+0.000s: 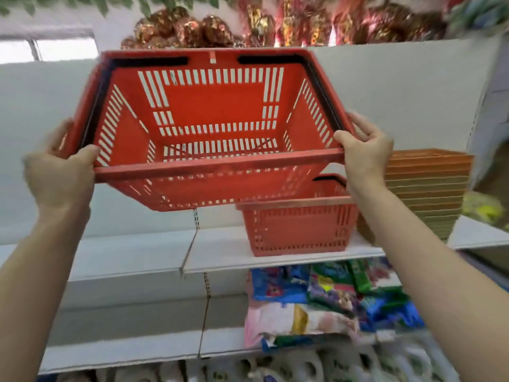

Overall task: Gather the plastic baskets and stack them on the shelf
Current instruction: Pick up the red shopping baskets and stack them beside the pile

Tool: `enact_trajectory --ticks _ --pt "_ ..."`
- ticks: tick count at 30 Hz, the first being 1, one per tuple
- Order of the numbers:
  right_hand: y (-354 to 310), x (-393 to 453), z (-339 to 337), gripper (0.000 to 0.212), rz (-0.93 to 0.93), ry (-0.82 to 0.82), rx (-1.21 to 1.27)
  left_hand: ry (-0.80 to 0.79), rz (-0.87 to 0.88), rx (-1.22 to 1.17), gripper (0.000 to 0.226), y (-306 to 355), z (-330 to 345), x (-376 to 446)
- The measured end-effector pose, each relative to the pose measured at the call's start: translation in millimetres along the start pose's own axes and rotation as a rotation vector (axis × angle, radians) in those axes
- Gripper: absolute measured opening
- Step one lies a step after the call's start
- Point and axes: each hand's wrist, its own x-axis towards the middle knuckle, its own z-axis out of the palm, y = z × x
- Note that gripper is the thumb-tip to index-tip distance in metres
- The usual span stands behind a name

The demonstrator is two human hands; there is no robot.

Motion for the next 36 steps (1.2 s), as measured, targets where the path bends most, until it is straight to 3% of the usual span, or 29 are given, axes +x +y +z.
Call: enact_trajectory --ticks 5,13,24,32,36 --pt "21.8 70.7 -50.5 0.041 -0.007 0.109 -0.023 -0.085 0.029 0.034 0.064 12.8 109.5 -34.9" --pt "81.7 130.5 -92.6 0.041 0.022 0.194 -0.095 -0.18 -0.02 0.117 0.061 -34.8 208.5 -46.1" --pt "127.2 210.8 -102.9 0.039 0.268 0.117 -0.202 -0.407 -0.139 0.215 0.049 -90.7 282.9 -42.6" --pt "174.0 244.9 -98.6 0.019 0.341 0.124 -0.334 -0.394 -0.277 0.315 0.064 -110.7 301.3 -12.1" --pt "188.9 253.8 -97.0 0.013 0.348 0.112 -0.367 -0.422 -0.295 0.337 0.022 -113.1 312.8 -13.0"
